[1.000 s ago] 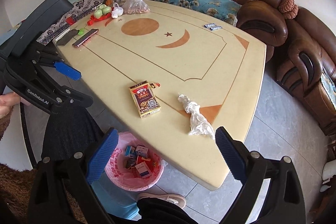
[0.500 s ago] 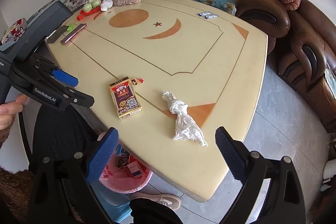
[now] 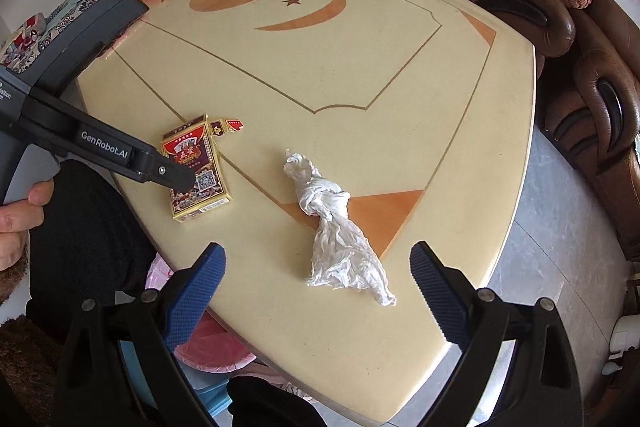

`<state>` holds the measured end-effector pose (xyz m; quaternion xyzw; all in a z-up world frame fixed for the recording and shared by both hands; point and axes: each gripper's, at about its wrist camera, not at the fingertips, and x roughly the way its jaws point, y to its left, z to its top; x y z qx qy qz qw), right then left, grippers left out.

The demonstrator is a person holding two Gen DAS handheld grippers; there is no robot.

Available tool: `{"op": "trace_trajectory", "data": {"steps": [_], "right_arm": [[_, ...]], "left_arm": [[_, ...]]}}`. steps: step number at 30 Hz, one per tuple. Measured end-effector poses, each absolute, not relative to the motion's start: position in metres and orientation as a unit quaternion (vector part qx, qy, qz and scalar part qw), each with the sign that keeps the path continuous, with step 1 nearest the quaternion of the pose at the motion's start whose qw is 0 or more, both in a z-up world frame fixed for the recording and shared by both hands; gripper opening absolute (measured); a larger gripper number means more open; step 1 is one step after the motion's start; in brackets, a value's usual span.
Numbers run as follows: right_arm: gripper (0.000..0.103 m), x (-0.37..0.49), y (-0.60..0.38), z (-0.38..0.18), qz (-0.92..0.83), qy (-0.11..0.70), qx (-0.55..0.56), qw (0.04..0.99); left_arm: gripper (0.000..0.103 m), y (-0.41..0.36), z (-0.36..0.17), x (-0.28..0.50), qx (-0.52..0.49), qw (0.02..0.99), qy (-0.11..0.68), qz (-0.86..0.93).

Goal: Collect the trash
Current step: 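Grasp the red playing-card box with the left tool while the right tool grasps the white tissue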

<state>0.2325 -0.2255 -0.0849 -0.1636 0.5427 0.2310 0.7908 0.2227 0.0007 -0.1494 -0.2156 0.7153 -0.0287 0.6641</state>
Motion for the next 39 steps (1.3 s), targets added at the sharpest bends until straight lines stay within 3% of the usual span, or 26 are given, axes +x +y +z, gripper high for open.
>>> {"op": "trace_trajectory", "data": {"steps": [6,14,26,29,33,35,37,39], "right_arm": [[0.091,0.250,-0.225,-0.113,0.237,0.557,-0.160,0.780],[0.091,0.264,-0.225,-0.142,0.237,0.573,-0.158,0.769],[0.092,0.263,-0.222,-0.166,0.231,0.570,-0.177,0.769],[0.087,0.261,-0.220,-0.165,0.231,0.568,-0.178,0.769],[0.069,0.259,-0.220,-0.160,0.230,0.570,-0.177,0.769],[0.054,0.259,-0.222,-0.155,0.228,0.572,-0.176,0.768],[0.032,0.259,-0.220,-0.153,0.227,0.576,-0.180,0.764],[0.021,0.257,-0.216,-0.152,0.225,0.579,-0.186,0.762]], "left_arm": [[0.078,0.010,-0.172,0.228,-0.267,0.651,0.710,0.000],[0.081,0.003,-0.166,0.234,-0.261,0.669,0.695,0.039],[0.077,-0.032,-0.154,0.244,-0.154,0.679,0.716,0.054],[0.075,-0.041,-0.151,0.249,-0.129,0.682,0.719,0.035],[0.074,-0.049,-0.145,0.252,-0.090,0.685,0.723,0.008],[0.074,-0.052,-0.142,0.252,-0.078,0.687,0.723,-0.006],[0.073,-0.049,-0.144,0.243,-0.060,0.690,0.721,-0.028],[0.073,-0.038,-0.141,0.248,-0.054,0.690,0.721,-0.040]]}}
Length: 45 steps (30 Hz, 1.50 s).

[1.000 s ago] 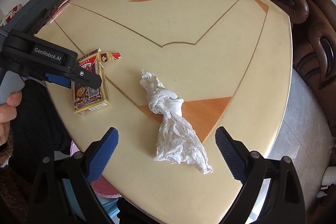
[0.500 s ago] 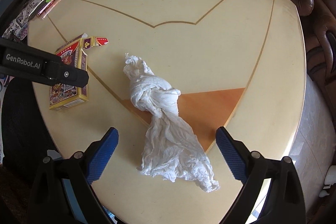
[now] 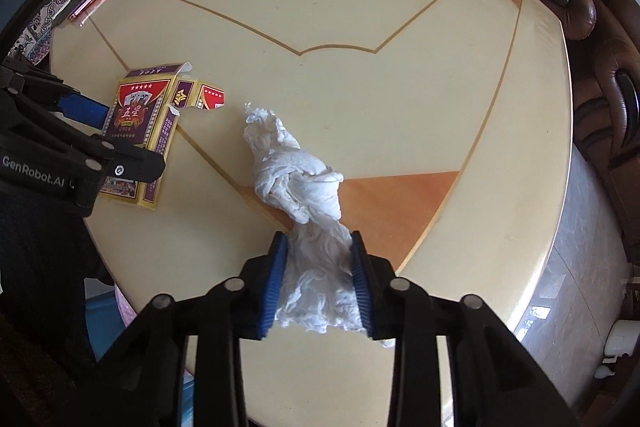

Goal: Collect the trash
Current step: 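Grasp the red playing-card box with the left tool while the right tool grasps the white tissue, then lift the card box with the left tool while the right tool lifts the tissue toward the bin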

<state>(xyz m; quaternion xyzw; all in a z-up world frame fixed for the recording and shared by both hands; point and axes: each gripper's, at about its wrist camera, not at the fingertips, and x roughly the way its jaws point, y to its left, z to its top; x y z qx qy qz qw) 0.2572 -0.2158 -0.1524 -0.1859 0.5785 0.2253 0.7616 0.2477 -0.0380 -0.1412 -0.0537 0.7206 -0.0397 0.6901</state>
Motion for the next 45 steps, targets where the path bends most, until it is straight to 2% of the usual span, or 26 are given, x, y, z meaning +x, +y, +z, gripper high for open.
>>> {"op": "trace_trajectory", "data": {"steps": [2,3,19,29,36,45], "right_arm": [[0.011,0.254,-0.210,-0.152,0.226,0.581,-0.190,0.758],[0.010,0.252,-0.207,-0.152,0.228,0.582,-0.189,0.757],[0.010,0.223,-0.202,-0.084,0.202,0.535,-0.165,0.804],[0.010,0.173,-0.185,-0.047,0.196,0.511,-0.172,0.819],[0.010,0.129,-0.179,-0.041,0.191,0.514,-0.152,0.822],[0.010,0.073,-0.166,-0.055,0.186,0.526,-0.130,0.819]], "left_arm": [[0.073,-0.042,-0.142,0.250,-0.048,0.694,0.717,-0.050],[0.072,-0.042,-0.140,0.249,-0.044,0.696,0.715,-0.053],[0.070,-0.019,-0.099,0.206,-0.021,0.738,0.668,-0.092],[0.070,-0.023,-0.078,0.163,0.004,0.763,0.636,-0.113],[0.070,-0.010,-0.072,0.126,0.014,0.774,0.621,-0.127],[0.070,-0.002,-0.098,0.074,0.026,0.767,0.625,-0.144]]}}
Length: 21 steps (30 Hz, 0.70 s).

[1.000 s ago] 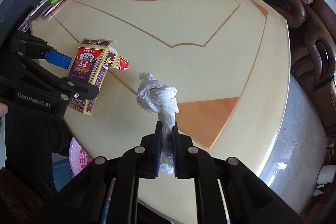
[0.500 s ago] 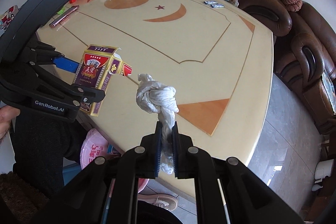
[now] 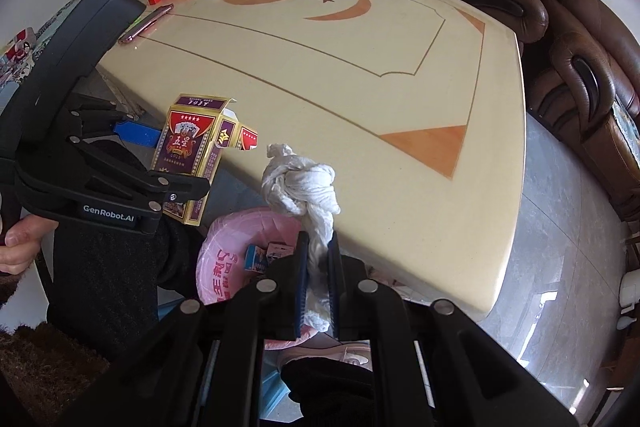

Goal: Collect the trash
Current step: 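Lift the card box with the left tool while the right tool lifts the tissue toward the bin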

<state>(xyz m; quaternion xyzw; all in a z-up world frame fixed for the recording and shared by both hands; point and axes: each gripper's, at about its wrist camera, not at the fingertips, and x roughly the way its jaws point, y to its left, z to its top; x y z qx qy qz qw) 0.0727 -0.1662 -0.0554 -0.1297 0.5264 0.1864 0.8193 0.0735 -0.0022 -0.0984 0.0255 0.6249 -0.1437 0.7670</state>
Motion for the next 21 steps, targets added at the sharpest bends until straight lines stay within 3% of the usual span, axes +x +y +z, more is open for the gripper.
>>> {"op": "trace_trajectory", "data": {"steps": [21], "right_arm": [[0.010,0.019,-0.151,-0.124,0.177,0.568,-0.080,0.800]], "left_arm": [[0.070,-0.010,-0.177,0.021,0.040,0.744,0.651,-0.144]]}}
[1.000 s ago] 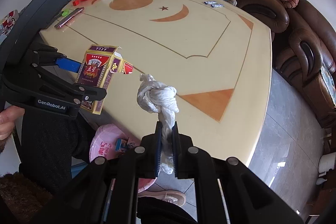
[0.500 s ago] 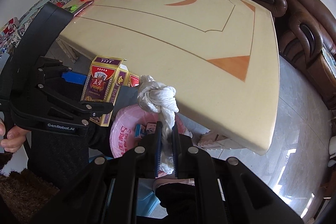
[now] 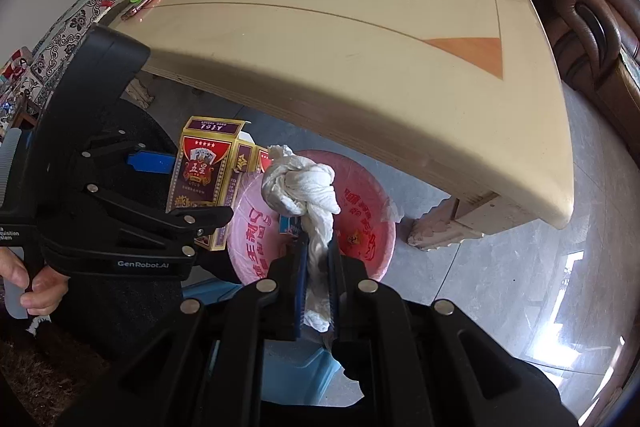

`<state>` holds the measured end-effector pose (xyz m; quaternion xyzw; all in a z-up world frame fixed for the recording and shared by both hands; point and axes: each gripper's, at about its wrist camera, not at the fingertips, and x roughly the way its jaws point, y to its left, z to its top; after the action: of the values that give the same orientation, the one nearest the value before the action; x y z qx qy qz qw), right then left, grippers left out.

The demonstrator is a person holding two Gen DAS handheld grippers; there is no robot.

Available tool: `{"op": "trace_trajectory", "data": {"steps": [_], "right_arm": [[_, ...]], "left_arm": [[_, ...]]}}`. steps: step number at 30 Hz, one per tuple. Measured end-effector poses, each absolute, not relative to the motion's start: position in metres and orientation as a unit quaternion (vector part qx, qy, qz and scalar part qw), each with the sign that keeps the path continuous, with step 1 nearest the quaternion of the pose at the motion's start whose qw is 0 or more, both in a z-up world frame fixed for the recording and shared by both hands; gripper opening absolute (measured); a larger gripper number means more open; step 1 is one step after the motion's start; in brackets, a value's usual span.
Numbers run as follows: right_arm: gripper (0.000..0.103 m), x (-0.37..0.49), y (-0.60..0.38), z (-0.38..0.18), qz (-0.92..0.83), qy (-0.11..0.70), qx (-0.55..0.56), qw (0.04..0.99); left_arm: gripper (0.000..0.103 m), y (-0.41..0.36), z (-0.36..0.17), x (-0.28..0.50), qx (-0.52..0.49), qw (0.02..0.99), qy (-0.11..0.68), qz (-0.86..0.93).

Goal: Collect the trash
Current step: 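Lift the card box with the left tool while the right tool lifts the tissue toward the bin, then open the left tool over the pink bin while the right tool releases the tissue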

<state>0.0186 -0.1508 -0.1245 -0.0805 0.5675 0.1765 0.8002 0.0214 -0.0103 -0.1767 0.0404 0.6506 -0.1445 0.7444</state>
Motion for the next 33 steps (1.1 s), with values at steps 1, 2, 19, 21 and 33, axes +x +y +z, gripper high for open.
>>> {"op": "trace_trajectory", "data": {"steps": [1,2,19,21,33], "right_arm": [[0.010,0.017,-0.150,-0.127,0.174,0.567,-0.083,0.801],[0.010,0.017,-0.150,-0.130,0.173,0.568,-0.083,0.801],[0.010,0.027,-0.160,-0.206,0.146,0.605,-0.040,0.782],[0.010,0.030,-0.163,-0.217,0.136,0.609,-0.035,0.781],[0.010,0.055,-0.176,-0.298,0.112,0.659,-0.006,0.744]], "left_arm": [[0.070,-0.011,-0.181,0.021,0.040,0.743,0.653,-0.145],[0.070,-0.012,-0.185,0.022,0.038,0.740,0.655,-0.147],[0.070,-0.041,-0.254,0.038,0.058,0.705,0.687,-0.166],[0.070,-0.041,-0.265,0.041,0.052,0.698,0.694,-0.169],[0.070,-0.049,-0.327,0.073,0.037,0.650,0.738,-0.178]]}}
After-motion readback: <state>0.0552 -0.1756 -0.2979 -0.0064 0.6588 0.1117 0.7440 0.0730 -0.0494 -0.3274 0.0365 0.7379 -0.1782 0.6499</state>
